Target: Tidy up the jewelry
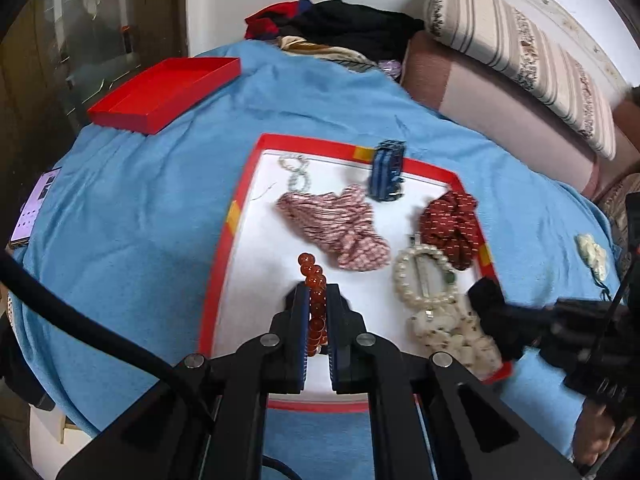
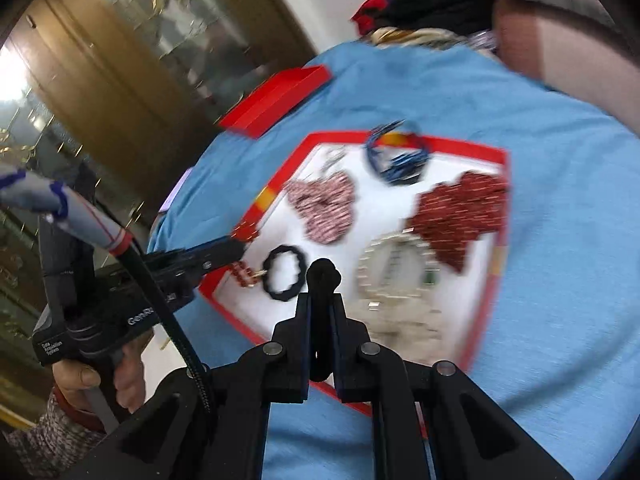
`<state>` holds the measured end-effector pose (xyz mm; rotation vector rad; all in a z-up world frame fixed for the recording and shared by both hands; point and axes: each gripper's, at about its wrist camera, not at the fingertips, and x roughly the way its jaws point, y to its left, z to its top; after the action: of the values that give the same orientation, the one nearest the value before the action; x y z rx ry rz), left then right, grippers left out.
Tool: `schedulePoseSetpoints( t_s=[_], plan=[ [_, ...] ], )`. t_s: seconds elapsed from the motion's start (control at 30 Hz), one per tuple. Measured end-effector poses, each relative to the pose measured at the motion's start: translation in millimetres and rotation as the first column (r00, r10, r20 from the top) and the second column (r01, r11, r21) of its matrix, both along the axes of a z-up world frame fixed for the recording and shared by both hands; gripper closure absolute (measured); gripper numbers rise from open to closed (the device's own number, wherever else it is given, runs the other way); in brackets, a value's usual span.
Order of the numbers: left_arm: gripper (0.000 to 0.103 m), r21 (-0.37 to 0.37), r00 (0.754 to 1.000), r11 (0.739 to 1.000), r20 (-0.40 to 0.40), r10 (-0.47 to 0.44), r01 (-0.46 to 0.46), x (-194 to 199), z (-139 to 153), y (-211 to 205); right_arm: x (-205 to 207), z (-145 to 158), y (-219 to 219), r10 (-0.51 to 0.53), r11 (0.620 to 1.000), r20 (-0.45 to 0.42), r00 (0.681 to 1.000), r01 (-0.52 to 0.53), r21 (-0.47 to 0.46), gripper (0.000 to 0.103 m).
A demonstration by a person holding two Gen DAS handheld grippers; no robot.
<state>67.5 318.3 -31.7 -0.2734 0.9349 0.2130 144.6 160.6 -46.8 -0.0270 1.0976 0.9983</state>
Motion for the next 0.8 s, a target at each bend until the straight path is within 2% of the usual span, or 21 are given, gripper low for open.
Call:
schedulePoseSetpoints(
  t_s=[0.1,0.2,0.4,0.43,0.53,0.57,0.6,0.73,0.8],
  plan=[
    [0.096,-0.007,1.0,1.0,-0.004,0.004,-0.004,10,-4,10,-1,-16,20,0.021,1.0,-0.042,0.999,-0.022,-0.014,0.094],
    [0.096,-0.033,1.0,0.999,-0.016,0.002,-0.003,24,-11,22,-2,-28,31,0.031,0.999,-0.048,0.998,-0.032,-0.034,0.094],
    [0.095,-0.023,0.999,0.999,-0.041,0.023,-0.024,46,-22,32,-13,-35,45,0.067,0.991,0.047,0.997,-0.061,-0.116,0.089],
    [0.095,-0.017,0.999,0.999,-0.036,0.032,-0.032,47,-21,33,-16,-33,42,0.072,0.99,0.054,0.996,-0.065,-0.122,0.085],
    [0.078,-0.017,0.999,0.999,-0.025,0.039,-0.04,46,-19,36,-20,-29,40,0.07,0.989,0.085,0.994,-0.059,-0.133,0.07],
    [0.067,-0.018,0.999,0.999,-0.015,0.043,-0.044,43,-16,37,-22,-27,37,0.066,0.99,0.098,0.993,-0.052,-0.134,0.065],
    [0.061,-0.017,0.999,0.999,-0.006,0.048,-0.048,40,-14,36,-23,-25,35,0.063,0.99,0.106,0.992,-0.049,-0.133,0.063],
    [0.058,-0.011,0.998,0.998,0.022,0.055,-0.055,27,0,34,-31,-13,22,0.056,0.992,0.135,0.989,-0.039,-0.123,0.062],
    [0.052,0.021,0.997,0.998,0.046,0.066,-0.067,18,10,29,-37,-3,10,0.044,0.993,0.163,0.986,-0.026,-0.113,0.062]
  ],
)
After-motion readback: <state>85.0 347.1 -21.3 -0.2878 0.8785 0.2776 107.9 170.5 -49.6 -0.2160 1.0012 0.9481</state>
